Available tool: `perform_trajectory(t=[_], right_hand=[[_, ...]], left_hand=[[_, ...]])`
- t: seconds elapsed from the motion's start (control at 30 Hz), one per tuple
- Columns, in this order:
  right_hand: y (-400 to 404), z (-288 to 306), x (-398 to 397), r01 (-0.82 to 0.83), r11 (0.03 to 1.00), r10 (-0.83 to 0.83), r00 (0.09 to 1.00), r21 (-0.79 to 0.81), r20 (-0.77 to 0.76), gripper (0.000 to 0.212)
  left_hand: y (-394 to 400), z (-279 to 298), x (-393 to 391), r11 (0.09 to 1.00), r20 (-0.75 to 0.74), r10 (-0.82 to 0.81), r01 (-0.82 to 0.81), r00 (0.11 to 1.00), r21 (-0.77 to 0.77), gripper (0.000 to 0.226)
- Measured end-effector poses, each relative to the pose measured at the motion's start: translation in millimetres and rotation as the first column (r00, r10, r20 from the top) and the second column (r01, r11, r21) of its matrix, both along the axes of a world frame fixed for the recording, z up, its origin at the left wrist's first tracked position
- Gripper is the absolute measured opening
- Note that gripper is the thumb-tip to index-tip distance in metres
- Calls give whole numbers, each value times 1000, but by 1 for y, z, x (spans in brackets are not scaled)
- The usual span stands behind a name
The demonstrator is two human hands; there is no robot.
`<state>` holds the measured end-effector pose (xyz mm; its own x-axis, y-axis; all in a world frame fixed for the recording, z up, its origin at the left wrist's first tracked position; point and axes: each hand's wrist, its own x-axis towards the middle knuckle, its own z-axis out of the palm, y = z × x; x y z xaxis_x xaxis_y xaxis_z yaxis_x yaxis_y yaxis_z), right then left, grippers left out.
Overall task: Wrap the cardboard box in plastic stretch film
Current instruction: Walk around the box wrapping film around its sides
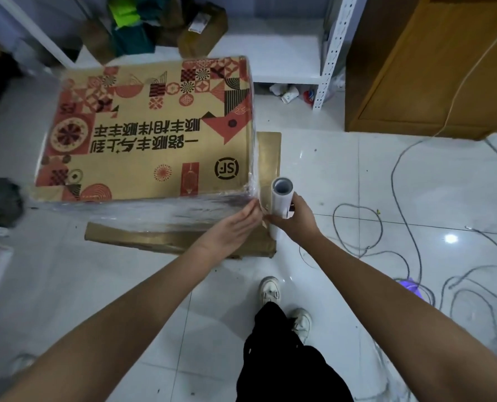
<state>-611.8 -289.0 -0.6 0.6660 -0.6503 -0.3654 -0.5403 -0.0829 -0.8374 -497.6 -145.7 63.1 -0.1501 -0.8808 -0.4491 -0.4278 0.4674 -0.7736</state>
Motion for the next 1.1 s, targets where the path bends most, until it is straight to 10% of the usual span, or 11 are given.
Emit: perform_trajectory(t=[0.13, 0.53, 0.77, 1.1], right_hand=[[-12, 6, 1, -81, 994, 79, 997, 75, 28, 29], [-5, 16, 2, -330, 931, 335, 942, 155, -7, 43], [6, 18, 7, -56, 976, 60, 998, 210, -16, 39], [-34, 30, 13, -423, 900, 429, 903, 110, -37, 46]], left_hand=[[4, 10, 3, 997, -67, 71, -71, 995, 3, 64], [45, 11, 7, 996, -84, -87, 88, 993, 0, 54], [32, 2, -27, 966, -292, 229, -253, 929, -46, 40], [24, 16, -65, 853, -160, 510, -521, 845, -33, 52]])
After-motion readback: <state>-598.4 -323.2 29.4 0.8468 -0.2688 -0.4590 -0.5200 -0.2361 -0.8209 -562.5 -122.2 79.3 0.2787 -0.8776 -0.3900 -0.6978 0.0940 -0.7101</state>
